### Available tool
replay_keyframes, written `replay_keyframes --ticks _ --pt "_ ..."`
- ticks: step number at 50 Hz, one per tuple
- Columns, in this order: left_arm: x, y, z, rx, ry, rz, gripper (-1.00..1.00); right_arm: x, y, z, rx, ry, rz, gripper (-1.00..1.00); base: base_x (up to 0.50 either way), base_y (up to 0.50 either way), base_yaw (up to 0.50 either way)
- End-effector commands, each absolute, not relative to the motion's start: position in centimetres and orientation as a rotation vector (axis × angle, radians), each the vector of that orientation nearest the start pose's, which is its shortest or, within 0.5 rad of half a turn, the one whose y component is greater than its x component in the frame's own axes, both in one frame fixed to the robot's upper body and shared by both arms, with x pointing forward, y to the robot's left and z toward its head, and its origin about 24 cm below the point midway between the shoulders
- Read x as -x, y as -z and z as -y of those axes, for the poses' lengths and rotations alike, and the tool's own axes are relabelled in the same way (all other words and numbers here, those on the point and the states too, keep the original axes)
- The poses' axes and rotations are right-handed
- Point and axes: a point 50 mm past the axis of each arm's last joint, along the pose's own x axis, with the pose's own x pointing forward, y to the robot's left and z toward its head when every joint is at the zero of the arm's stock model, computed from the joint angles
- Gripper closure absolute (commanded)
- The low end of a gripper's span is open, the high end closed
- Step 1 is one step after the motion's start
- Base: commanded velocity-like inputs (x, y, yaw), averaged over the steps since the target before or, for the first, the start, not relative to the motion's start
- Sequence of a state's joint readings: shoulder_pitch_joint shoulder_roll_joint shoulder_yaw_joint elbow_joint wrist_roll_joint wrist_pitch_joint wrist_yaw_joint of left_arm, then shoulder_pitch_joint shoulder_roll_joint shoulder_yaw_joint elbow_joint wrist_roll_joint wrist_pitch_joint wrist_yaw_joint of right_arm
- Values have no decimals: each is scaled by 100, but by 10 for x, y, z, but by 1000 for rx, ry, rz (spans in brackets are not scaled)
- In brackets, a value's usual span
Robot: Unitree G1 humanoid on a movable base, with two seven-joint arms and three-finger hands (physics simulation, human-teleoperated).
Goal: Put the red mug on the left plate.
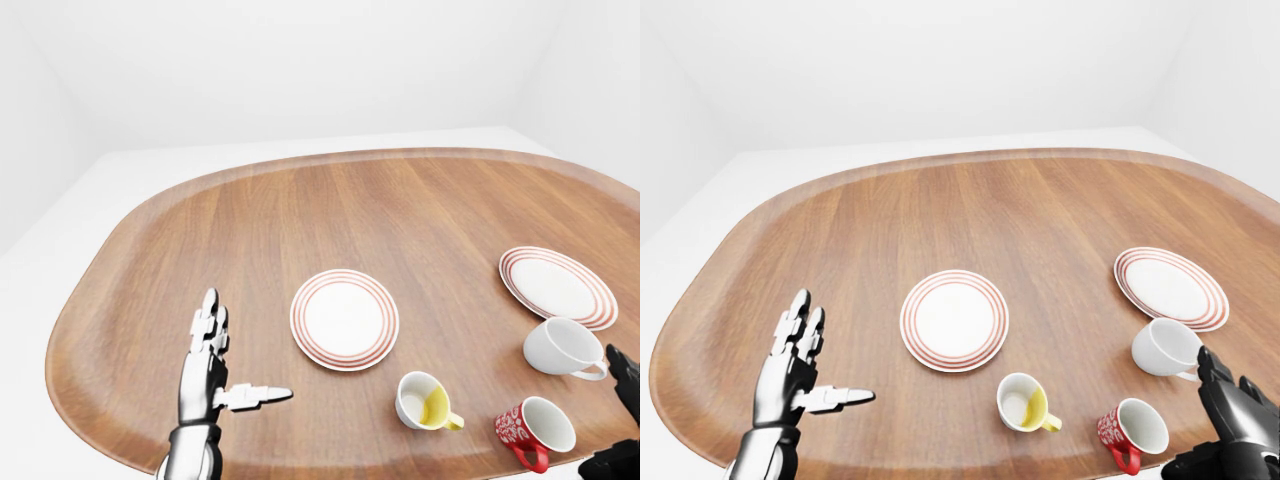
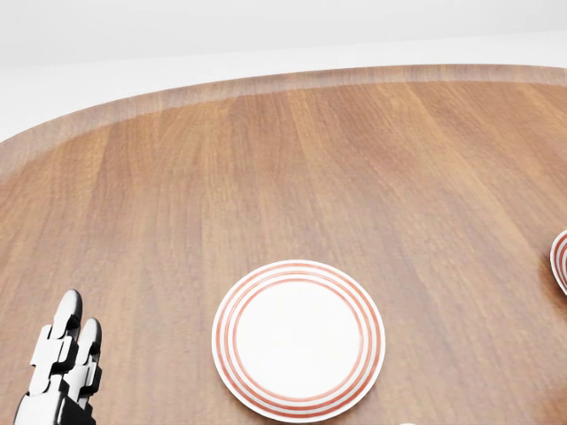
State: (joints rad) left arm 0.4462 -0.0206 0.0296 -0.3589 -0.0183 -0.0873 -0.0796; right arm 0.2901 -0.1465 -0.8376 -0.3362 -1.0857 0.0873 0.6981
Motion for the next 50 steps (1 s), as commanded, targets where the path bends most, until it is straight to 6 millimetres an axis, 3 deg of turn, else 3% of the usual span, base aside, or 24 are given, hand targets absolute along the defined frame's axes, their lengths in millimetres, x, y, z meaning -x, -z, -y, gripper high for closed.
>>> replay_keyframes --ticks 1,5,15,31,37,50 --pt "-166 -45 -175 -1 -77 17 -100 -125 -97 345 1176 349 -746 -100 0 0 0" --pt "-166 -44 -174 -4 -77 16 -100 -133 -103 340 1226 342 -725 -100 0 0 0" --pt "-165 -44 -175 1 -74 15 -100 -139 -95 335 1177 291 -700 -100 0 0 0" --pt "-166 -45 -174 -2 -74 16 -100 -140 -65 336 1058 188 -749 -100 0 0 0" --pt "-166 -44 -174 -4 -73 16 -100 -141 -43 339 942 134 -768 -100 0 0 0" --pt "-166 -44 -174 -5 -71 14 -100 -133 -32 340 903 114 -793 -100 0 0 0"
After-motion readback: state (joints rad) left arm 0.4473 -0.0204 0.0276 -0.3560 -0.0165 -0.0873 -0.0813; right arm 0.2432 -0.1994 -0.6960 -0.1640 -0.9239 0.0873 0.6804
